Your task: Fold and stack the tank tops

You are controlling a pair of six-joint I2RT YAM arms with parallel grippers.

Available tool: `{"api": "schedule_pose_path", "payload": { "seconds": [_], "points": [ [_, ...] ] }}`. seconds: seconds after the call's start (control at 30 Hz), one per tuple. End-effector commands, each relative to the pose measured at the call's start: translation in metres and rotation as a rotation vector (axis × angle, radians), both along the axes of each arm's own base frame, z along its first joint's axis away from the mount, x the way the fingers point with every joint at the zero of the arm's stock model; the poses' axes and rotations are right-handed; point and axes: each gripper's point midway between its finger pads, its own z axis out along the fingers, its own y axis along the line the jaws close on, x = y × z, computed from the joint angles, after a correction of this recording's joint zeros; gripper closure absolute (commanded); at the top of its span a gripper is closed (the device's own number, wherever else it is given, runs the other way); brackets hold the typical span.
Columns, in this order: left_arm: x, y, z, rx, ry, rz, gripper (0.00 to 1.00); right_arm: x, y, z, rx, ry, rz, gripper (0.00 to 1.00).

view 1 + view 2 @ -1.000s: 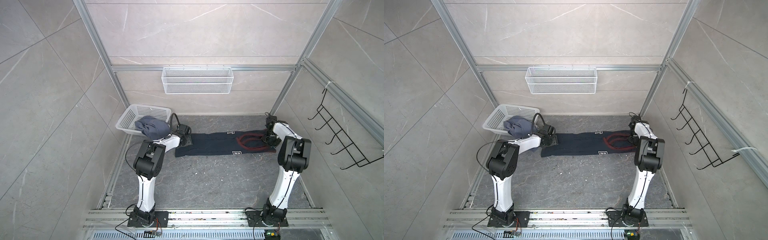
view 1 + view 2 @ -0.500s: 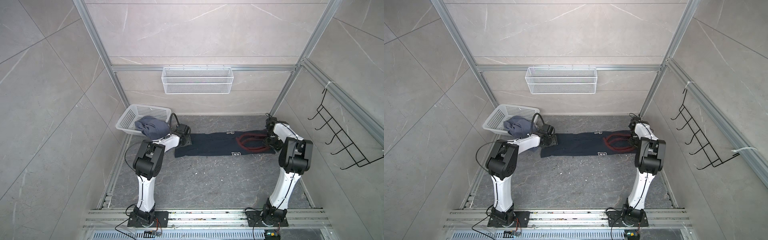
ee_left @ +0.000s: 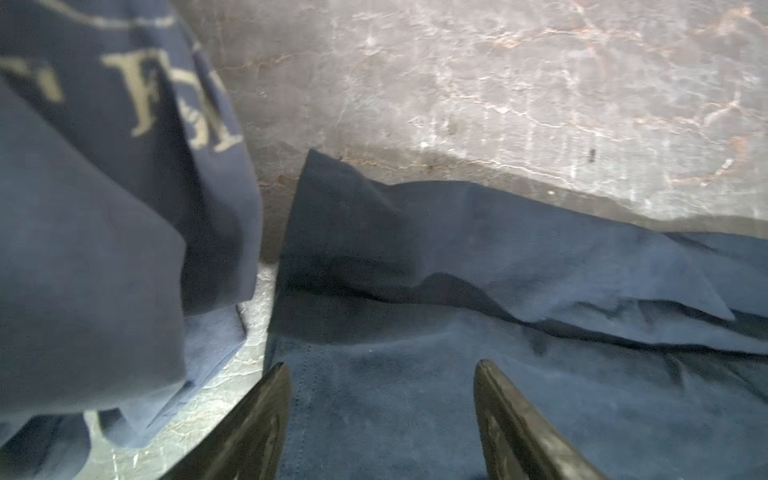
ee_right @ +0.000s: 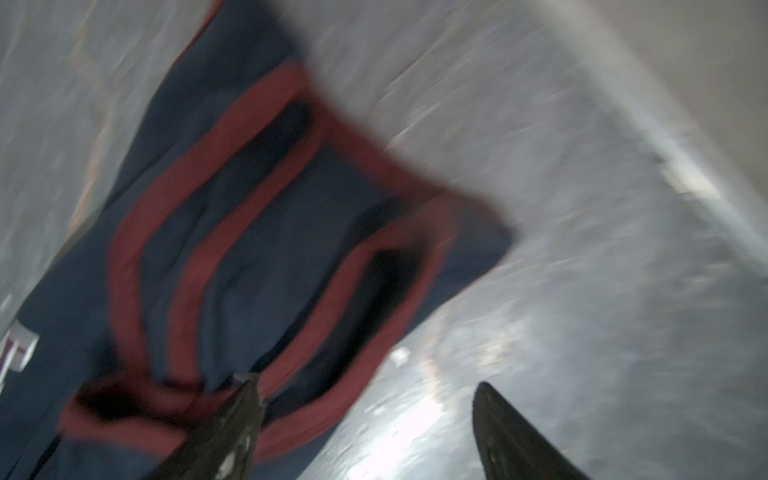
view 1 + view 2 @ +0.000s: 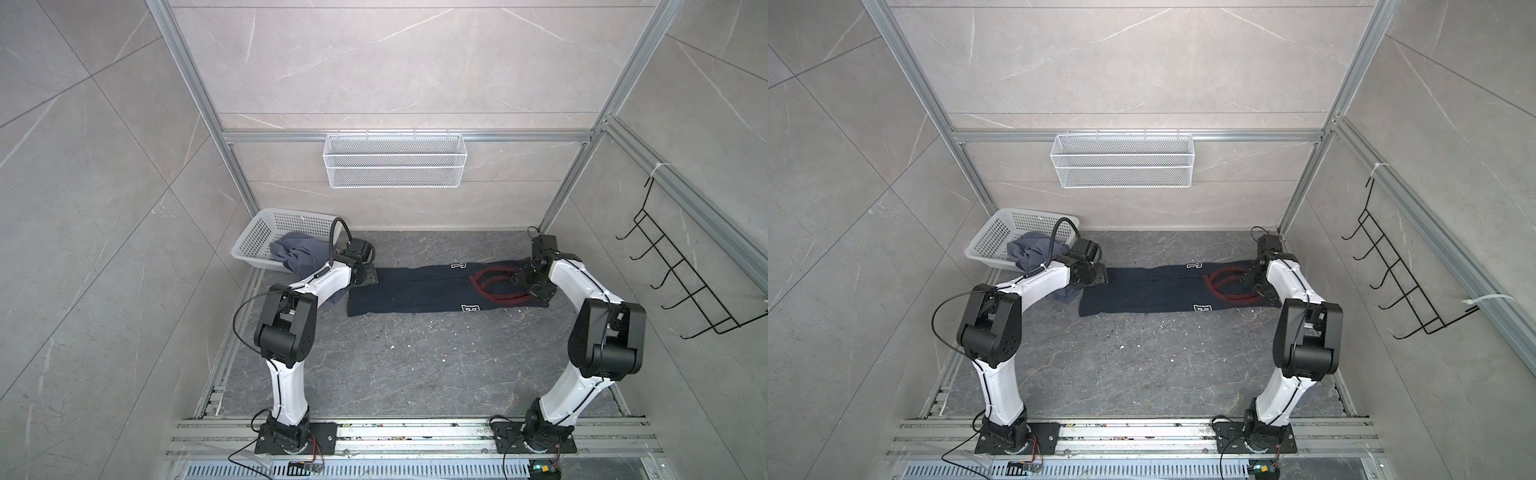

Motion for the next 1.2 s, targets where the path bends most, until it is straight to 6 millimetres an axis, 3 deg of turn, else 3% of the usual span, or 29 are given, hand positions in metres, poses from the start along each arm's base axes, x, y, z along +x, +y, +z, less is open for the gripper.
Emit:
{"api": "schedule_pose_path", "payload": {
  "seconds": [0.0,0.13,0.2,0.33,0.57,0.73,0.87,1.0,1.17],
  "points": [
    [0.005,-0.021,0.013,-0.023,-0.022,-0.109,0.28,0.015,0.061,-0.007,0.089,-0.030,0.165,0.19],
    [0.012,-0.028,-0.014,0.000,0.044,-0.130,0.28,0.021,0.085,-0.038,0.081,0.055,0.210,0.19],
    [0.013,-0.028,-0.027,0.018,0.073,-0.133,0.28,0.023,0.088,-0.051,0.068,0.102,0.210,0.20],
    [0.005,-0.025,-0.052,0.043,0.132,-0.129,0.28,0.027,0.080,-0.071,0.019,0.185,0.198,0.21],
    [-0.038,-0.021,-0.076,0.067,0.205,-0.113,0.28,0.038,0.061,-0.082,-0.099,0.263,0.192,0.22],
    [-0.087,-0.019,-0.081,0.105,0.228,-0.080,0.28,0.052,0.056,-0.087,-0.144,0.286,0.212,0.23],
    [-0.141,-0.025,-0.080,0.149,0.225,-0.060,0.27,0.066,0.069,-0.083,-0.184,0.264,0.301,0.25],
    [-0.207,-0.033,-0.085,0.144,0.249,-0.030,0.27,0.073,0.104,-0.082,-0.219,0.264,0.432,0.25],
    [-0.274,-0.051,-0.088,0.149,0.268,-0.070,0.27,0.081,0.151,-0.082,-0.263,0.265,0.573,0.26]
  ]
}}
